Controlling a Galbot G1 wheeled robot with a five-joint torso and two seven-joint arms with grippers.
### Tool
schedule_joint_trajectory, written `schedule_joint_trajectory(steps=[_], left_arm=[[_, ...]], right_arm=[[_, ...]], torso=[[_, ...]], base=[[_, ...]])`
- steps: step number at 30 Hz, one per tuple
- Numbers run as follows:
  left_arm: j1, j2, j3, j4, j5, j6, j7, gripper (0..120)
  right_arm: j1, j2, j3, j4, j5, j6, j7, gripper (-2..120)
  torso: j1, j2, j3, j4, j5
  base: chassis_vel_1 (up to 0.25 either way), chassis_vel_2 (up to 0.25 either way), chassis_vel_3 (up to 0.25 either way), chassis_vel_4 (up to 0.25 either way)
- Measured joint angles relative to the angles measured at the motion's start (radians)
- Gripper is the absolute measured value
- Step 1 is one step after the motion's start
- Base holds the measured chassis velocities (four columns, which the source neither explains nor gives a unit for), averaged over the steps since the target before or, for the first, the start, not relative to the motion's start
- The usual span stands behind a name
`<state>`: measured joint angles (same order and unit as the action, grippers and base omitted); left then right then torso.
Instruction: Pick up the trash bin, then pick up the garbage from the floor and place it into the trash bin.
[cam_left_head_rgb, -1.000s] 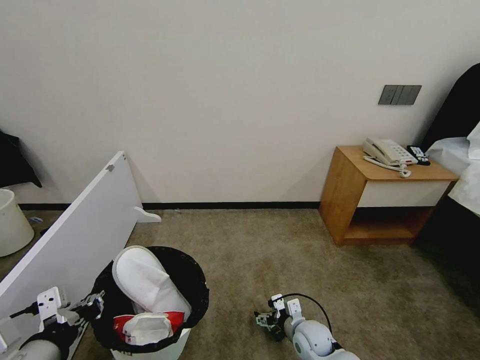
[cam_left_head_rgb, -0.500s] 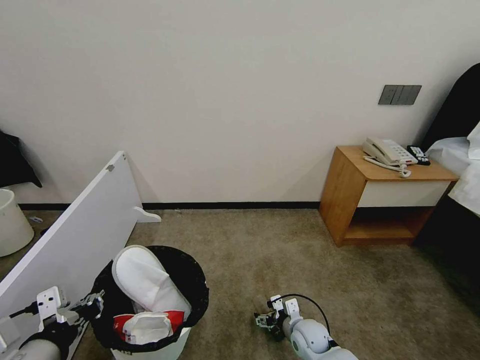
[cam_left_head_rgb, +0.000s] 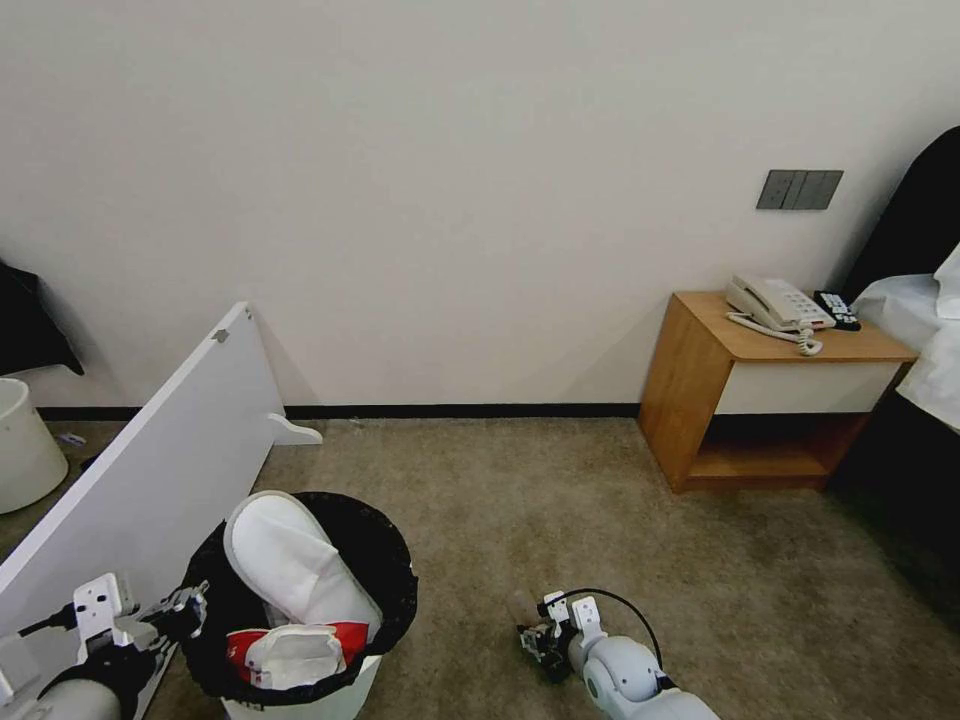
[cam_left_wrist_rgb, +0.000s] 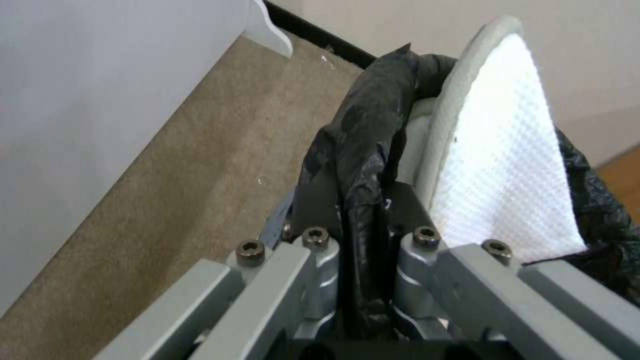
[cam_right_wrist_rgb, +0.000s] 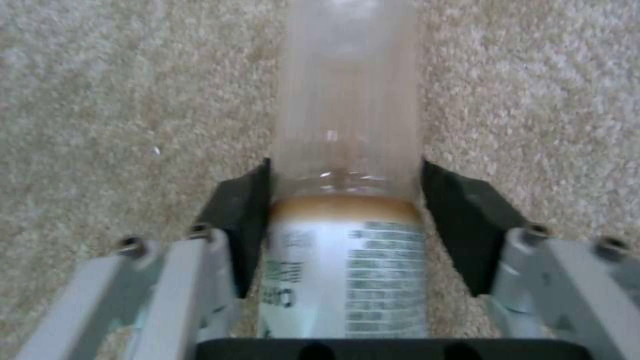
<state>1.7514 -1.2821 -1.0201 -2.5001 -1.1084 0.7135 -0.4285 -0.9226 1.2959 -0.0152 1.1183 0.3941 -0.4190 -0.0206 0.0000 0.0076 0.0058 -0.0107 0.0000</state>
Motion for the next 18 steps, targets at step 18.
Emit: schedule_joint_trajectory(steps=[18], left_arm=[[0.002,0.006,-0.003,0.000,-0.006,0.000,-0.001,5]], right_arm=[[0.013,0.007,0.003,-0.038,-0.011,0.010,-0.007,28]], torso=[[0.000,0.000,0.000,0.0001,0.0000]], base=[[0.000,0.000,0.000,0.000]])
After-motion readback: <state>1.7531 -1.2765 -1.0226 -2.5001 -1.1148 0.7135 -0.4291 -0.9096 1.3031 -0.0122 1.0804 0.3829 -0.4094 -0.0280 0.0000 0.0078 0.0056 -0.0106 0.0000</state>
